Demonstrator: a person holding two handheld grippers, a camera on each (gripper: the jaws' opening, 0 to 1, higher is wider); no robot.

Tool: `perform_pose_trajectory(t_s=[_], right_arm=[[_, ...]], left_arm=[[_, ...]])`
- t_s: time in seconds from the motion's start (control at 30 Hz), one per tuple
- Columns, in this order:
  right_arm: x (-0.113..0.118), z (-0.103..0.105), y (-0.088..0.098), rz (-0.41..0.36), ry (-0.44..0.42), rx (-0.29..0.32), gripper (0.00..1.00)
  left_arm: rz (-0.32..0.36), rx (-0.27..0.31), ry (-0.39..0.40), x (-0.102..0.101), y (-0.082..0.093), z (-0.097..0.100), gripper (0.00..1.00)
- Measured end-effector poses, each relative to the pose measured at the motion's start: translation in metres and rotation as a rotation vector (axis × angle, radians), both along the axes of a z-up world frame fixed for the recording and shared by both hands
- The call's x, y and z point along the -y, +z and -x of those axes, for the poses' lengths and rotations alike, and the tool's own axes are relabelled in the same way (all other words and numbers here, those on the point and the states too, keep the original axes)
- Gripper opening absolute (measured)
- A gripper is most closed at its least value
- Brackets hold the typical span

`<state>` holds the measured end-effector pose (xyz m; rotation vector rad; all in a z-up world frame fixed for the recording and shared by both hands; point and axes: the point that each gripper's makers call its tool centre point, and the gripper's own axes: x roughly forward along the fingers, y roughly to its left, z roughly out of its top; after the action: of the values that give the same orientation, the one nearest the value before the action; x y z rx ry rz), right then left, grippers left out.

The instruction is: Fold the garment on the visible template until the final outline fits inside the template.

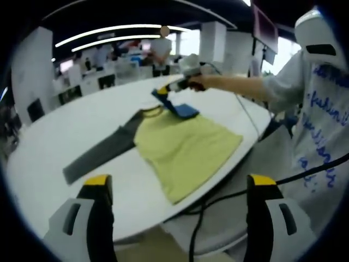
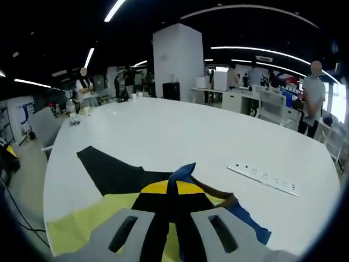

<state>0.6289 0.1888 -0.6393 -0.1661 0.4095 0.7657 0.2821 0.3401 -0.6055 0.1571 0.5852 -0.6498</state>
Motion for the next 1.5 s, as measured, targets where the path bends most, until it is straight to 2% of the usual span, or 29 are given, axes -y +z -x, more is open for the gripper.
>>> perform_pose_trajectory(t_s=[0.5,0.93,1.27,1.5], right_arm=[[-0.008,0.0,-0.011,0.01,0.02,-0.022,0.03],[-0.011,0.002,-0.025,0.029,0.031,-0.046,0.03],[-0.024,0.003,-0.042,0.054,0.049,-0.072,0.03],[-0.024,0.003,-0.046,0.061,0.053,-0.081,0.03]], left_arm=[[0.005,-0.013,-0.002,-0.002,-0.003,-0.001,0.99],[0.007,-0.019,0.004,-0.001,-0.003,-0.001,0.99],[0.01,-0.024,0.012,-0.002,-0.004,-0.001,0.98],[0.011,-0.027,0.016,-0.003,-0.005,0.0,0.98]])
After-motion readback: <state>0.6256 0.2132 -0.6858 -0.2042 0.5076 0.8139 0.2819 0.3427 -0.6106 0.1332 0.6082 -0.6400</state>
